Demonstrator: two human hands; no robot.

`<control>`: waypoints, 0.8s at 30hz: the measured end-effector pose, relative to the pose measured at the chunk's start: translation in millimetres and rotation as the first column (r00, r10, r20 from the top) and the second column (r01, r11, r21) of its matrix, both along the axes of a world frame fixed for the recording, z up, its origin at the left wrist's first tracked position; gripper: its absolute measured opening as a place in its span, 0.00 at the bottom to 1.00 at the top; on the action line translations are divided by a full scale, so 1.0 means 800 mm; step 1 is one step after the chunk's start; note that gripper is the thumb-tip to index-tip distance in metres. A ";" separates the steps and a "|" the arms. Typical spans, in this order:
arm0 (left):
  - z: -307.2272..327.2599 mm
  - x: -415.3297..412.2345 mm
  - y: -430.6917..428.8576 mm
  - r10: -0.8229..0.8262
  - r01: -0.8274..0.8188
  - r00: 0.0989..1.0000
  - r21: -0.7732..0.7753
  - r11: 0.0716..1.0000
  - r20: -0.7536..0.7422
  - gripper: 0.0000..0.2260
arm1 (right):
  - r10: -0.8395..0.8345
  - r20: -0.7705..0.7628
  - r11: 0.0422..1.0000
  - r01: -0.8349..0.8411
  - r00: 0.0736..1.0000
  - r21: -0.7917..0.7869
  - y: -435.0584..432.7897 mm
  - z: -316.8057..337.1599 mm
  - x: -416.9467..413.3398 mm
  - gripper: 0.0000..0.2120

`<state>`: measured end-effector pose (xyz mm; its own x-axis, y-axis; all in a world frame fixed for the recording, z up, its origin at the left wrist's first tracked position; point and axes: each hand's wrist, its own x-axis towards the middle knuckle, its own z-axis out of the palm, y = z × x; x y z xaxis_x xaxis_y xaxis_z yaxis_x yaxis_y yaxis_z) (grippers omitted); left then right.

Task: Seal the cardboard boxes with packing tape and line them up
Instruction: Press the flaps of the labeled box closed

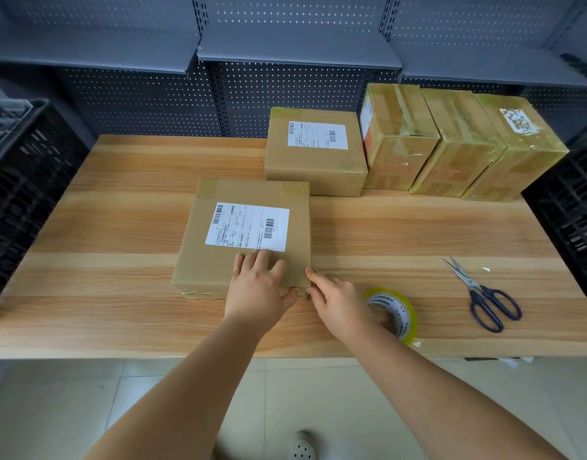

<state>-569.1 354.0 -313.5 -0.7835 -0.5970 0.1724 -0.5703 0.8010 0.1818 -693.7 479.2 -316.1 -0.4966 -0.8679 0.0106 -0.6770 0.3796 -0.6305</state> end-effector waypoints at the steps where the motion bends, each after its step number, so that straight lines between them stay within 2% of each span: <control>1: -0.001 0.001 0.000 -0.002 0.002 1.000 0.000 1.000 -0.007 0.19 | -0.011 0.021 1.000 0.011 1.000 -0.007 0.001 0.002 -0.001 0.20; 4: -0.002 0.003 0.000 -0.006 0.006 1.000 -0.003 1.000 -0.003 0.19 | 0.002 0.047 1.000 -0.002 0.999 -0.001 0.002 0.005 -0.006 0.20; 8: 0.001 -0.001 0.000 -0.014 0.015 0.999 -0.010 1.000 0.036 0.20 | 0.015 -0.154 0.995 -0.030 0.988 -0.096 0.001 0.003 0.005 0.18; 10: 0.002 0.000 -0.002 -0.012 0.012 0.999 -0.005 1.000 0.037 0.20 | 0.014 -0.189 0.993 -0.036 0.982 -0.114 0.004 -0.001 0.009 0.19; 14: 0.001 0.002 -0.002 -0.009 0.008 1.000 0.006 1.000 0.029 0.21 | 0.011 -0.018 1.000 -0.011 1.000 -0.019 0.009 0.001 -0.004 0.21; 16: -0.003 0.003 -0.001 -0.007 0.007 1.000 0.009 1.000 0.020 0.23 | 0.015 -0.005 1.000 -0.015 1.000 -0.018 0.008 0.002 -0.008 0.21; 20: -0.004 0.000 0.000 0.003 -0.003 0.999 0.001 1.000 0.037 0.21 | -0.043 -0.049 0.991 0.036 0.998 -0.129 0.003 -0.011 0.000 0.17; 24: 0.001 -0.004 -0.002 0.013 -0.014 0.998 0.027 1.000 0.057 0.21 | -0.103 -0.036 0.991 0.099 0.994 -0.096 0.005 -0.018 0.011 0.18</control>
